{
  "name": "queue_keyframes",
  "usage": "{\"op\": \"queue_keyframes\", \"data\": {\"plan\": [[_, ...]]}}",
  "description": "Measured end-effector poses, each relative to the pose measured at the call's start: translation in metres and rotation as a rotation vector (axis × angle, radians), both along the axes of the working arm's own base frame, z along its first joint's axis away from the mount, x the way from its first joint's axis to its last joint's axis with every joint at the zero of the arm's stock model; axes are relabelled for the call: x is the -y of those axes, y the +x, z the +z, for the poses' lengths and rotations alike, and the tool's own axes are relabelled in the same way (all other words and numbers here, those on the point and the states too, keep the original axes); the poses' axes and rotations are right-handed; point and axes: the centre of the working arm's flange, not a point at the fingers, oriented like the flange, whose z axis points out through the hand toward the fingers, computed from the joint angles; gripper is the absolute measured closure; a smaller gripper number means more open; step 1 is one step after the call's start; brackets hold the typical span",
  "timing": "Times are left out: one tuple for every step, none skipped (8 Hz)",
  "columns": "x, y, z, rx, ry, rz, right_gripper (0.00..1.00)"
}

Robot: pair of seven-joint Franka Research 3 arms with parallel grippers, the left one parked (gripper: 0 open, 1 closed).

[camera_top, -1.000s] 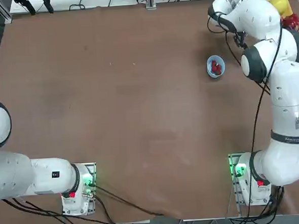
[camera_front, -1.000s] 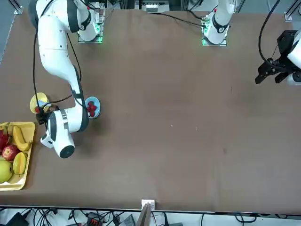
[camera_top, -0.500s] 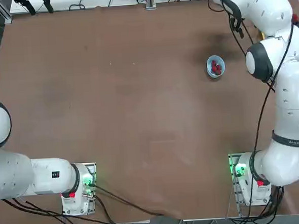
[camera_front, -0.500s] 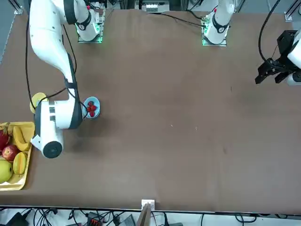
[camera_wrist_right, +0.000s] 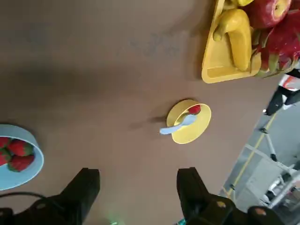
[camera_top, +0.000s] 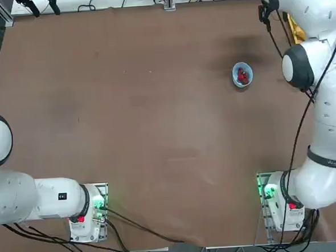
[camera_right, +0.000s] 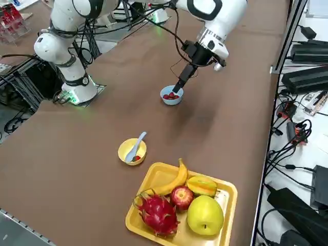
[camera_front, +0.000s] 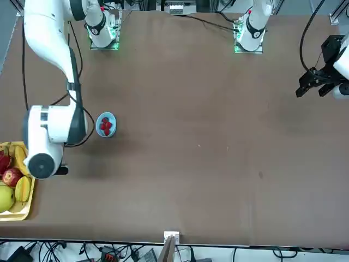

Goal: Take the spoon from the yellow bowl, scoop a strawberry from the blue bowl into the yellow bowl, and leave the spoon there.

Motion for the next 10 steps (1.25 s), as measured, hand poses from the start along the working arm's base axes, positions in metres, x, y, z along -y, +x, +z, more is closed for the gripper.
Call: {"op": "queue_keyframes", "data": {"plan": [[0.006,0.001,0.007,0.018,0.019,-0.008,0.0],[0.01,0.002,0.012,0.032,0.027,-0.011,0.0],[0.012,0.004,0.014,0.049,0.03,-0.008,0.0],[0.012,0.006,0.019,0.07,0.047,-0.008,0.0],[0.015,0.006,0.026,0.089,0.08,-0.02,0.0],[0.021,0.005,0.039,0.112,0.112,-0.038,0.0],[0.03,0.003,0.055,0.138,0.139,-0.057,0.0],[0.039,0.001,0.072,0.163,0.17,-0.071,0.0],[0.048,-0.002,0.088,0.184,0.201,-0.08,0.0],[0.058,-0.005,0.102,0.204,0.233,-0.092,0.0]]}}
